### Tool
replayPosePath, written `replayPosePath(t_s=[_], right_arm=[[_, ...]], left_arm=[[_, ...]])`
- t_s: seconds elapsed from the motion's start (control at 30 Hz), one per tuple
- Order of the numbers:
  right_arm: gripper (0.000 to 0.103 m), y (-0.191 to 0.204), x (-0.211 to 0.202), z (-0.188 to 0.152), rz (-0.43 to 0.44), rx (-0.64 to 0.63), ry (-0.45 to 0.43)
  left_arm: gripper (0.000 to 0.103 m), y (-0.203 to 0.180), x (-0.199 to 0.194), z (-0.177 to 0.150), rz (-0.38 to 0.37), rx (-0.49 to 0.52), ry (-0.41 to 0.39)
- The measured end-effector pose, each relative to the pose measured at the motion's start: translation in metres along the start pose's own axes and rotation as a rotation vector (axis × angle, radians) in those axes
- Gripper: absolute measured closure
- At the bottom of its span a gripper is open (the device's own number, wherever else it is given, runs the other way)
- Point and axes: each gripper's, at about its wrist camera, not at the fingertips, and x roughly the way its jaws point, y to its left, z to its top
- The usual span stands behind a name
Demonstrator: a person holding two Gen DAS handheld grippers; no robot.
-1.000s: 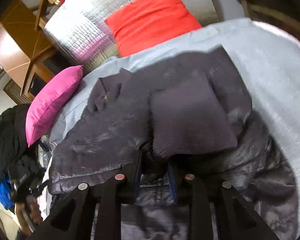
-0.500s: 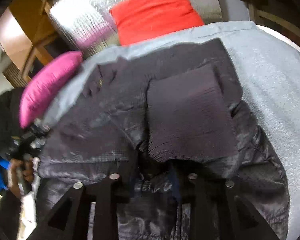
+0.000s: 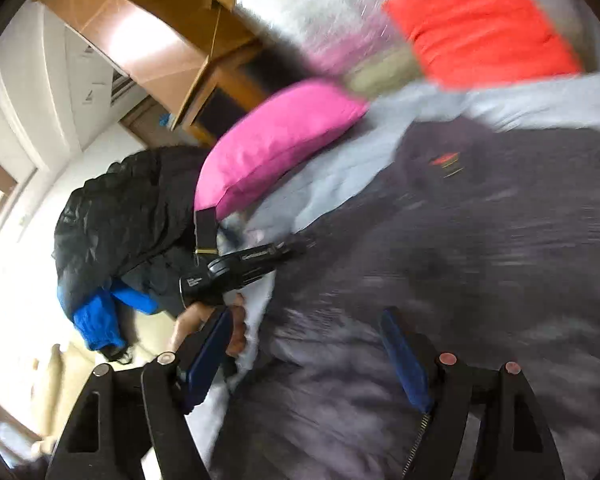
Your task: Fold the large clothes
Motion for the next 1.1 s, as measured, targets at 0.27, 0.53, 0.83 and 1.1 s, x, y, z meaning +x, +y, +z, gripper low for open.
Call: replayPosePath(t_s=[0.27,0.53,0.83,1.1], right_arm=[[0.056,-0.050,0.078,-0.026,-0.117,0.093,0.219],[0.063,-0.052,0.078,-0.034,-0.130,0.076,0.197],[0.027,-0.047,-0.006,-0.008,-0.025,0.120,0.018],[0.052,-0.174,-0.077,0.014,-0.204,0.322,-0.075]], left_arm=[[0.091,0.013,0.028,0.009,-0.003,0.022,0.033],[0.074,0.007,-0.014,0.002,0.140,0.021,-0.086],[0.052,-0.085,-0.076,-0.070,0.130,0.307,-0.204],[0.052,-0.083,-0.004,-0.102,0.267,0.362,-0.045]])
